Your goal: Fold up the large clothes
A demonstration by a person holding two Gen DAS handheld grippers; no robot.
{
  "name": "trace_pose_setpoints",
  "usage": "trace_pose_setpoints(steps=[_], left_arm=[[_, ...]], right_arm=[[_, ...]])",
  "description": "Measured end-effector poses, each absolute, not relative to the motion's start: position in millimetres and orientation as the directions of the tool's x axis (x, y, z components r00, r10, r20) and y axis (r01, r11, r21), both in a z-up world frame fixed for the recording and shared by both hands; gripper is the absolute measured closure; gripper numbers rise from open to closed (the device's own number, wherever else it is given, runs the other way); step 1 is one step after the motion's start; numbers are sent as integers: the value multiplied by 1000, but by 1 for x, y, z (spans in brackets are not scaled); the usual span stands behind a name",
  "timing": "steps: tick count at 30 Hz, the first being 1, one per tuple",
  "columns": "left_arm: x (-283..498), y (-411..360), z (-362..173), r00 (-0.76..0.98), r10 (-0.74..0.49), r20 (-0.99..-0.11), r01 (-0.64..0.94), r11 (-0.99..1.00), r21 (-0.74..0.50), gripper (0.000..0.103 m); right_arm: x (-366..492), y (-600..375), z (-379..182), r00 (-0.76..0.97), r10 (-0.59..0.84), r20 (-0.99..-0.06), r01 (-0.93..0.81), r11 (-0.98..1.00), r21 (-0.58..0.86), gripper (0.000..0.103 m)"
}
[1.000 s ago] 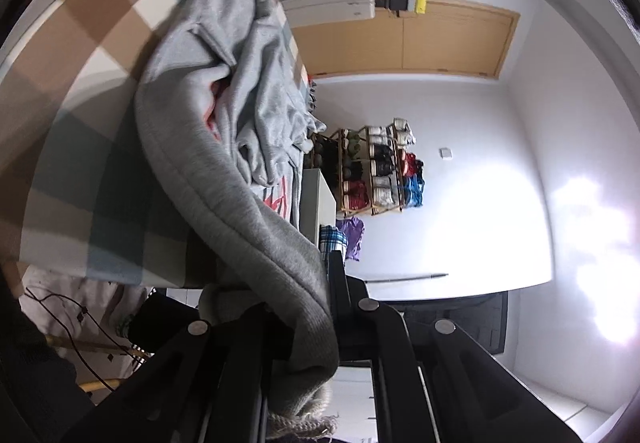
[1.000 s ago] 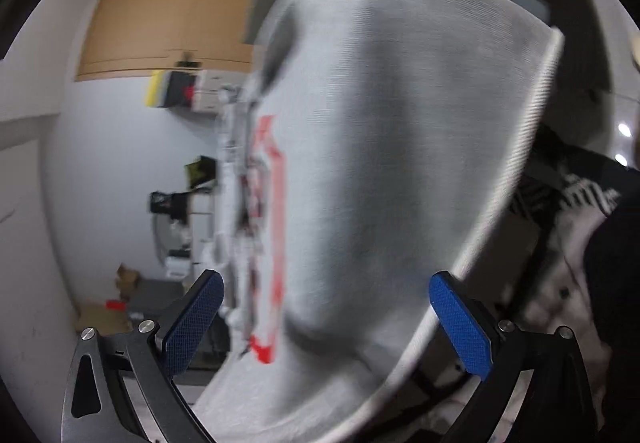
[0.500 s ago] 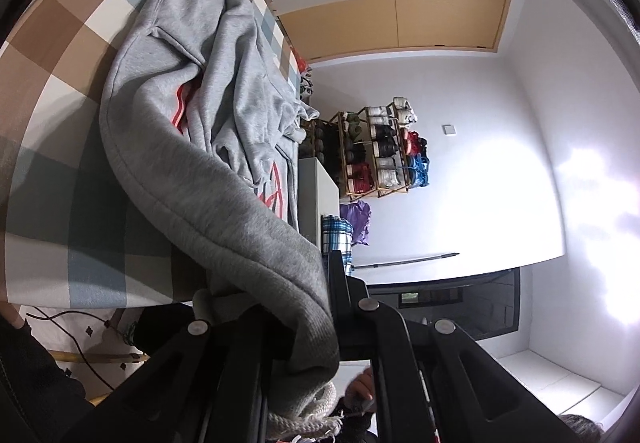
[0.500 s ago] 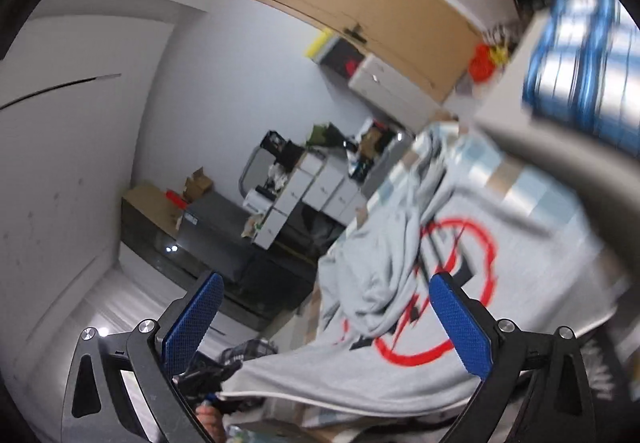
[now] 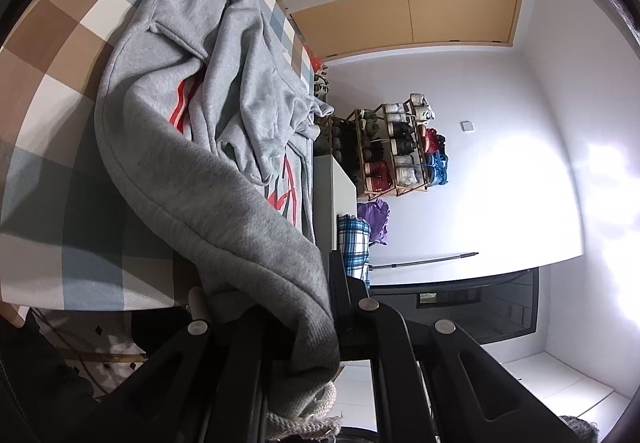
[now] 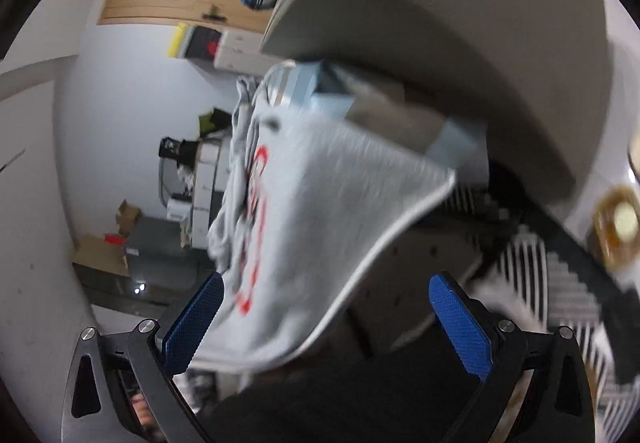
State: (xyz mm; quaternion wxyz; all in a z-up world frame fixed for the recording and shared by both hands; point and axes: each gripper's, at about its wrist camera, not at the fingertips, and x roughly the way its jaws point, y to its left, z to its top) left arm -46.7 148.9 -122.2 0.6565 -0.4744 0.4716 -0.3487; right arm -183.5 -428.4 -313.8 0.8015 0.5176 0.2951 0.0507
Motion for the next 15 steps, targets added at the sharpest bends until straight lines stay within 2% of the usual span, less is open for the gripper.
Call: trace_pose_setpoints(steps=[8, 10, 13, 15], left_arm=[[-49, 150, -130, 313, -904, -292, 6, 309, -951, 101], [-48, 151, -132, 315, -901, -298, -3, 313, -950, 101], [-48, 153, -135, 314, -898, -309, -9, 323, -947, 101], [-49, 154, -136, 315, -895, -315, -13, 327, -945, 101]], right_arm=[[-136, -414, -288, 752, 310, -582, 95, 822, 562, 0], [-129, -401, -286, 736, 256, -627, 46, 905, 423, 0], [-116, -379, -291, 691, 192, -697, -42, 973, 227, 8], [-109, -378, -297, 664, 208, -718, -77, 974, 211, 18]])
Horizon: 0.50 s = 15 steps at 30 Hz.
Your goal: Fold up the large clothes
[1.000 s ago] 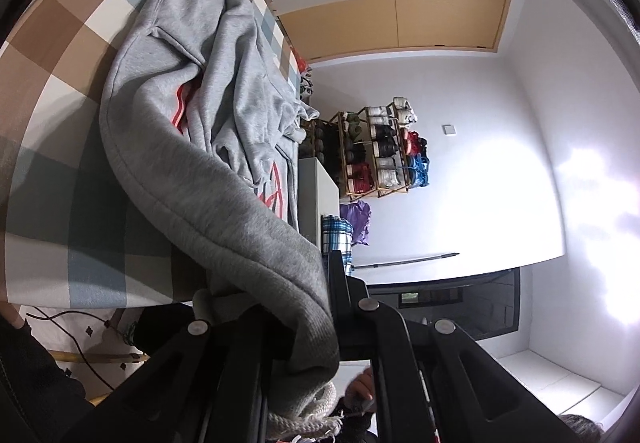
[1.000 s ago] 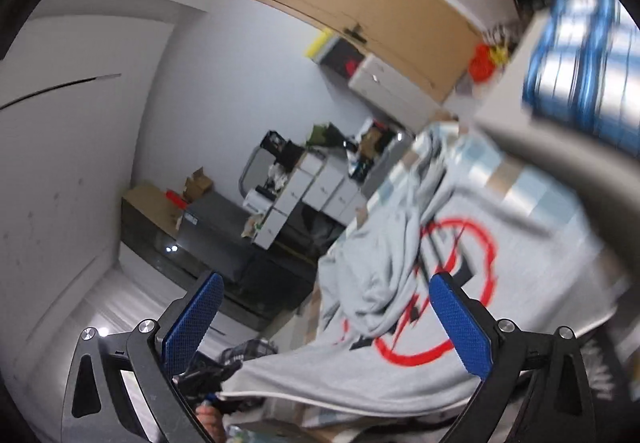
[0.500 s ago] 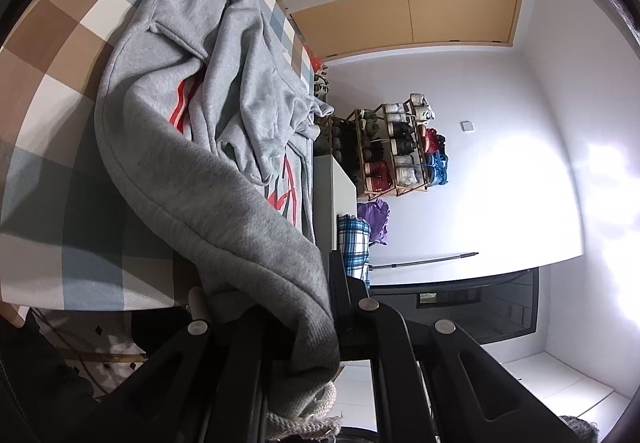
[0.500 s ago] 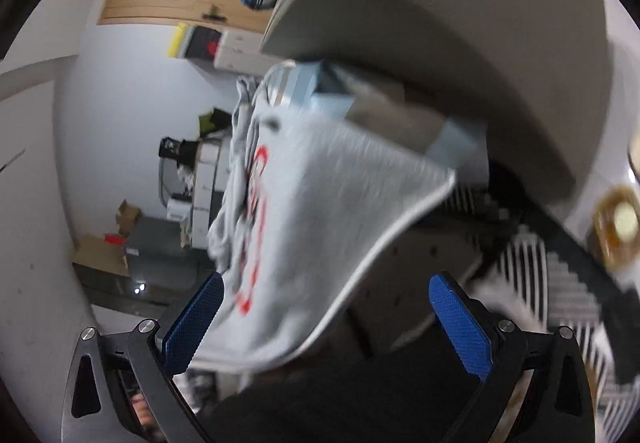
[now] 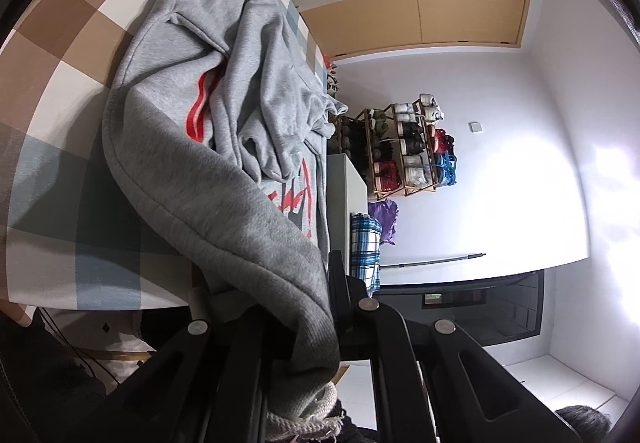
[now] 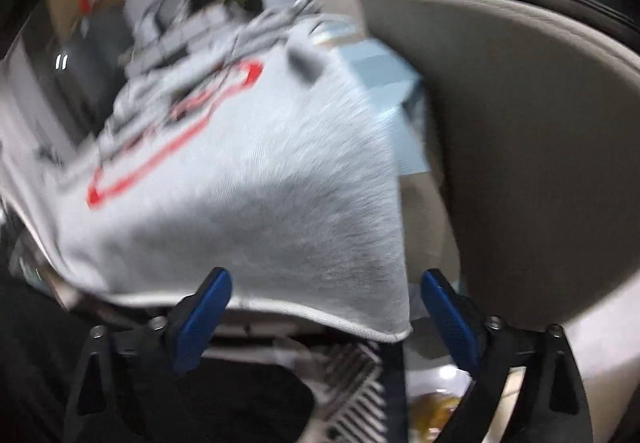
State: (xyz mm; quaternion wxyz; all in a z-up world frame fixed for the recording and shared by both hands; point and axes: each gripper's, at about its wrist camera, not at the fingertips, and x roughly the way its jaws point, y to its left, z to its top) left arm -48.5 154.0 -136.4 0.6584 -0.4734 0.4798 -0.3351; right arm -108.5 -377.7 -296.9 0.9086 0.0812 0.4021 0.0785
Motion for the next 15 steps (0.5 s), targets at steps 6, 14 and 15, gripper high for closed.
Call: trace_pose_setpoints(steps=[6, 14, 15], left_arm=[[-50, 159, -147, 321, -887, -332, -44, 336, -941, 101], [-50, 165, -158, 333, -876, -349, -76, 344, -936, 101], [-50, 165, -159, 332, -876, -350, -80, 343, -936, 101]], right_arm=[[-100, -390, -298, 637, 271, -721, -115, 959, 259, 85], [-131, -408, -257, 650, 611, -452, -291, 749, 595, 97], [-129, -409, -251, 657, 620, -429, -295, 736, 610, 96]])
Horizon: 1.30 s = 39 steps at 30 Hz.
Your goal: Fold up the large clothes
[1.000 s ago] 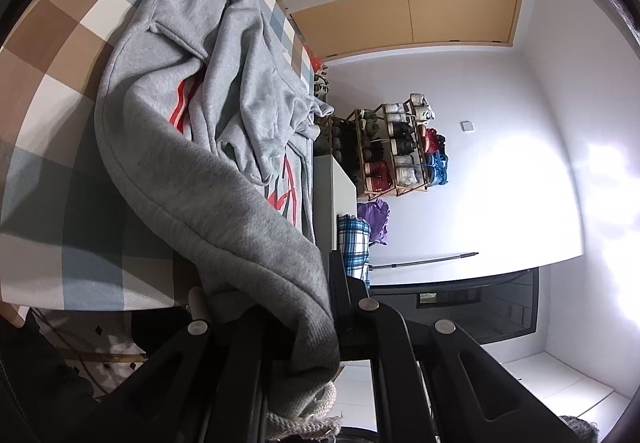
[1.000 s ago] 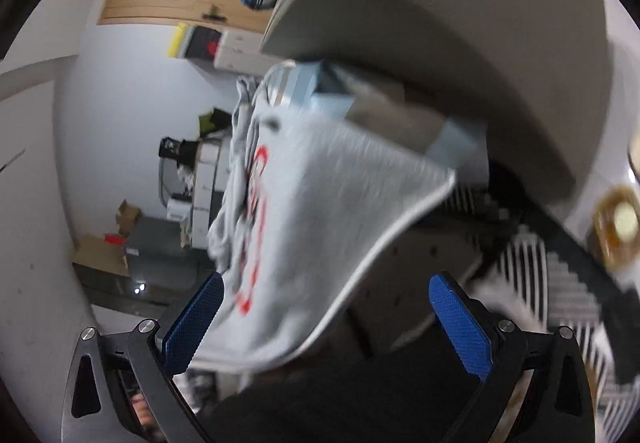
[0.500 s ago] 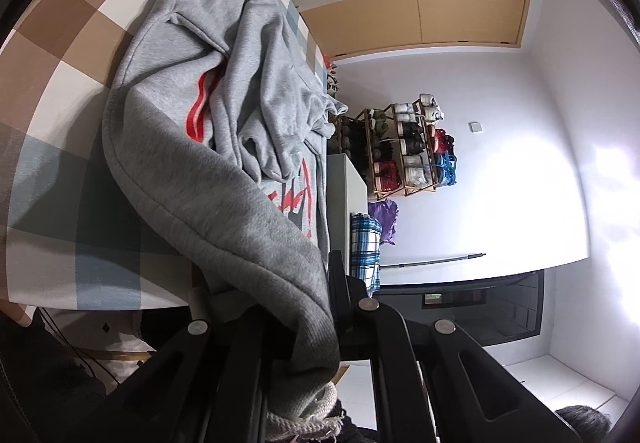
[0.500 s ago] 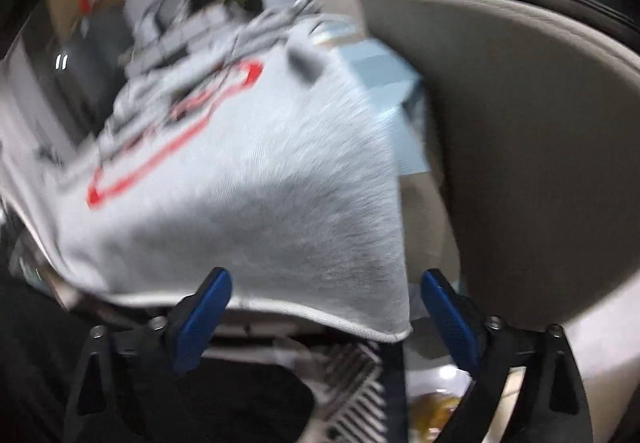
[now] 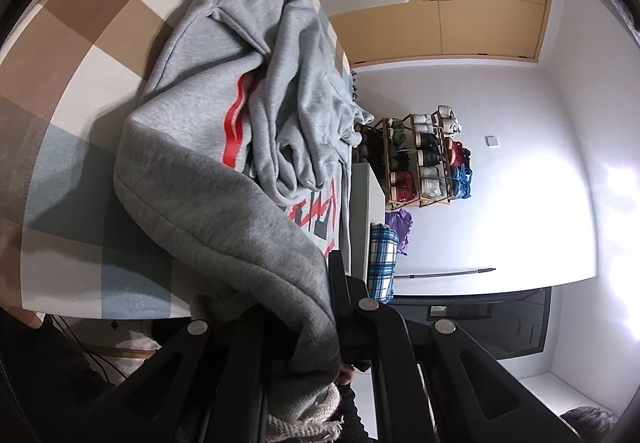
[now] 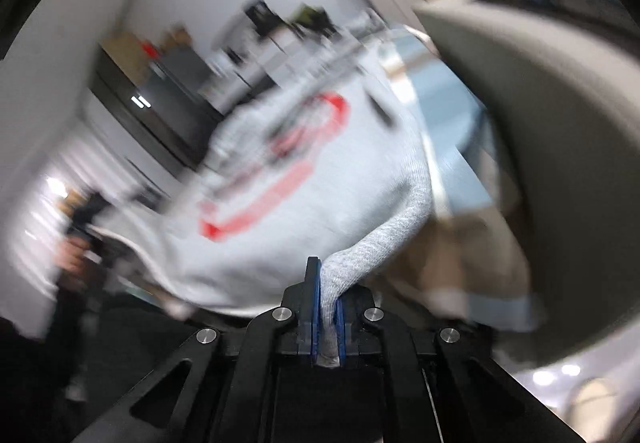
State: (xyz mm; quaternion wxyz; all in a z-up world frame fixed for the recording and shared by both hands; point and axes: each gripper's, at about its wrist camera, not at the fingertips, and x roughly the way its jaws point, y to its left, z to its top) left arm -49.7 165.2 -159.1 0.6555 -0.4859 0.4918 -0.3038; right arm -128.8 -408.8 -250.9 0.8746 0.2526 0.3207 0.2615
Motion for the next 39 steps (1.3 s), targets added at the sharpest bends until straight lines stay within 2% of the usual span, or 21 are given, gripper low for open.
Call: trace_pose_setpoints(steps=[2, 7, 13, 18, 21, 23, 25, 26, 27, 28, 29, 33, 39], left_arm=[[-49, 164, -160, 328, -876, -352, -82, 345, -935, 101], [-51, 162, -162, 320, -882, -346, -78, 340, -937, 101], [-51, 162, -165, 314, -884, -346, -84, 337, -938, 101], [-54, 164, -168, 312, -879, -361, -97, 349, -932, 101], [-58, 169, -167, 340, -855, -393, -98, 383, -918, 101], [-62, 172, -168, 348, -824, -447, -113, 437, -892, 101], [-65, 173, -176, 329, -812, -482, -151, 459, -876, 93], [-66, 174, -181, 324, -805, -497, -170, 467, -868, 79], [-68, 175, -185, 328, -799, -503, -189, 467, -864, 61], [-70, 176, -187, 336, -793, -508, -203, 466, -861, 53], [-73, 176, -191, 348, -783, -516, -211, 471, -857, 48], [-80, 169, -200, 310, -791, -528, -222, 480, -849, 48], [-101, 157, -217, 230, -753, -616, -225, 575, -787, 45]], right_arm=[[-125, -410, -244, 657, 639, -402, -302, 711, 635, 94], [-111, -396, -246, 646, 566, -511, -232, 784, 576, 92], [-112, -402, -246, 640, 574, -511, -187, 761, 621, 89], [-110, -402, -247, 640, 604, -475, -165, 712, 682, 68], [-109, -394, -242, 632, 579, -515, -161, 748, 644, 63], [-110, -389, -240, 629, 554, -545, -144, 772, 619, 63], [-112, -385, -240, 629, 534, -565, -132, 790, 599, 61], [-112, -384, -241, 628, 523, -576, -125, 799, 589, 63], [-112, -383, -243, 626, 510, -589, -113, 807, 579, 77], [-111, -383, -246, 622, 496, -606, -94, 815, 571, 91], [-110, -385, -251, 619, 485, -618, -66, 816, 574, 97], [-115, -395, -256, 647, 493, -582, -31, 779, 626, 98], [-131, -401, -231, 705, 496, -507, -60, 754, 654, 98]])
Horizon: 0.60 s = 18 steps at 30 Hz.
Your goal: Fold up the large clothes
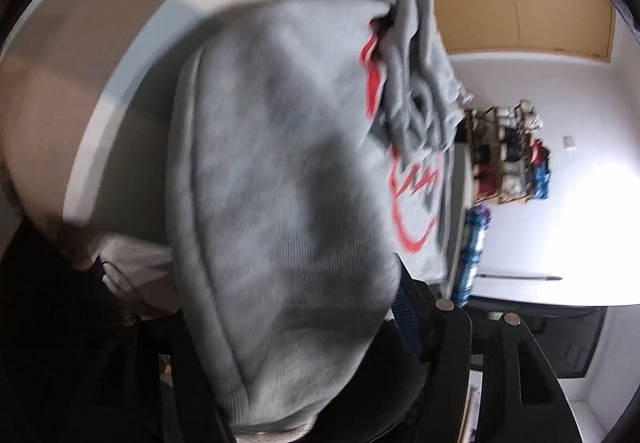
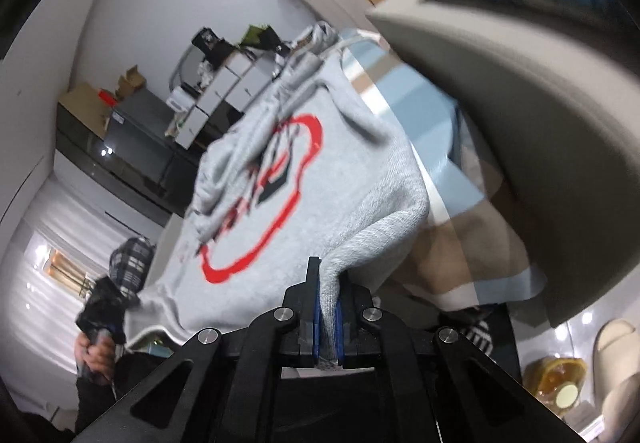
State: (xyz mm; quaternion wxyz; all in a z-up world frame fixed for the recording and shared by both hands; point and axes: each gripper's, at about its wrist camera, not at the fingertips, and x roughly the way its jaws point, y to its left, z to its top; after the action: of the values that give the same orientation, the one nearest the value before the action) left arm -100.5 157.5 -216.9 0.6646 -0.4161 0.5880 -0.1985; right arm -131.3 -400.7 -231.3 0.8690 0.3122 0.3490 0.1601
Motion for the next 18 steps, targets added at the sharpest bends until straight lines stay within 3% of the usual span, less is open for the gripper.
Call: trace_pose_setpoints(steps=[2, 4, 5, 8, 18], left_arm=[[-111, 152, -215, 229, -740, -632, -178, 607, -775, 47], [-117, 147, -208, 238, -715, -657, -117, 650, -751, 93], [-120, 142, -203, 230, -709, -666, -69, 671, -738, 101], [-127, 140, -203, 242, -716, -655, -45, 666, -745, 101], [-147, 153, -206, 279, -701, -656, -32, 676, -736, 102]], right_arm=[[-134, -404, -219, 721, 511, -469, -78, 731, 677, 98], [-136, -409, -207, 736, 531, -419, -97, 696, 712, 98], [-137, -410, -203, 740, 538, -403, -102, 683, 723, 98], [-138, -411, -193, 742, 559, -371, -131, 663, 737, 99], [-162, -419, -182, 761, 492, -423, -65, 707, 705, 99]])
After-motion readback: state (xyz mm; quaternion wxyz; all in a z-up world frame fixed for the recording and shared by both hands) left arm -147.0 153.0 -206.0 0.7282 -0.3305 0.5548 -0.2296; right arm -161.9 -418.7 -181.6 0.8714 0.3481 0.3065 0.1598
